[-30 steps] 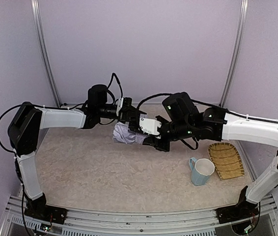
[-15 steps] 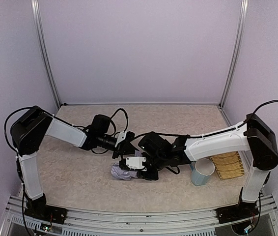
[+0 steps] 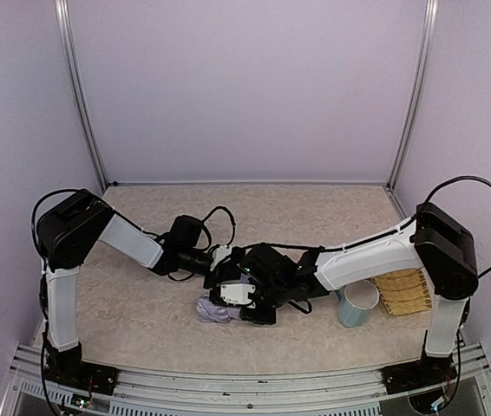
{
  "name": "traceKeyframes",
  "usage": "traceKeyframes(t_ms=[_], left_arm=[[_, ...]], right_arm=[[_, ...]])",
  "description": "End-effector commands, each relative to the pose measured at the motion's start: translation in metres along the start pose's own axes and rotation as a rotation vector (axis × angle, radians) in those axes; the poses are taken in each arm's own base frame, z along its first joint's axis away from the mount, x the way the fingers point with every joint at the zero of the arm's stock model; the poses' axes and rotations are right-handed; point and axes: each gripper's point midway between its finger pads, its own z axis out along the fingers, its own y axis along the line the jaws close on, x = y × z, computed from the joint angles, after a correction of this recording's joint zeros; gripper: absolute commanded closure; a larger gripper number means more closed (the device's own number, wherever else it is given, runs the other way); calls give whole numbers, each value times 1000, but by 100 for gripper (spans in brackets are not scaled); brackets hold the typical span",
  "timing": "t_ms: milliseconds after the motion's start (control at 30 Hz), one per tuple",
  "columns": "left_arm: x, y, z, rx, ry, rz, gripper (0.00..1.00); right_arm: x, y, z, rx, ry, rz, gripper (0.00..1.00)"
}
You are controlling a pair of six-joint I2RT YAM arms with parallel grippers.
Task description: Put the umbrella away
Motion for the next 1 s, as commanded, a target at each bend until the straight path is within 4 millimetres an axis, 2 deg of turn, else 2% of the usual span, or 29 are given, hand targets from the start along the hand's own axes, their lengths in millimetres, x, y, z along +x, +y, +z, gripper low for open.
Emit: traceKeyframes(t_ms=[0, 200, 267, 333, 400, 467, 500, 567, 667, 800, 833, 900, 967], left_arm=[[-39, 112, -39, -438, -47, 165, 95], [-42, 119, -57, -453, -39, 61, 41], [-51, 127, -72, -520, -38, 29, 36], [-68, 138, -95, -621, -59, -36, 35], [-92, 136, -122, -687, -93, -115, 38], [-120, 109, -145, -711, -123, -158, 43], [-125, 90, -145, -701, -121, -173, 45], [-161, 49, -165, -722, -193, -181, 52], [-184, -6, -191, -751, -306, -285, 59], [-175, -83, -200, -719, -340, -273, 60], [-176, -109, -193, -663, -341, -228, 59], [-164, -139, -180, -599, -283, -134, 54], [-146, -156, -161, -551, -151, -39, 51]], right_arm=[[131, 126, 11, -399, 442, 53, 100], [145, 107, 19, -290, 486, 34, 100], [146, 101, 20, -265, 487, 43, 100], [147, 96, 20, -235, 485, 41, 100], [147, 93, 21, -218, 488, 41, 100], [147, 93, 21, -216, 486, 39, 100], [147, 94, 21, -219, 485, 43, 100], [145, 97, 21, -239, 475, 51, 100], [138, 107, 17, -302, 442, 100, 100], [124, 124, 10, -405, 393, 200, 100], [120, 128, 8, -430, 380, 215, 100], [115, 133, 6, -465, 365, 233, 100], [115, 137, 5, -488, 364, 250, 100]])
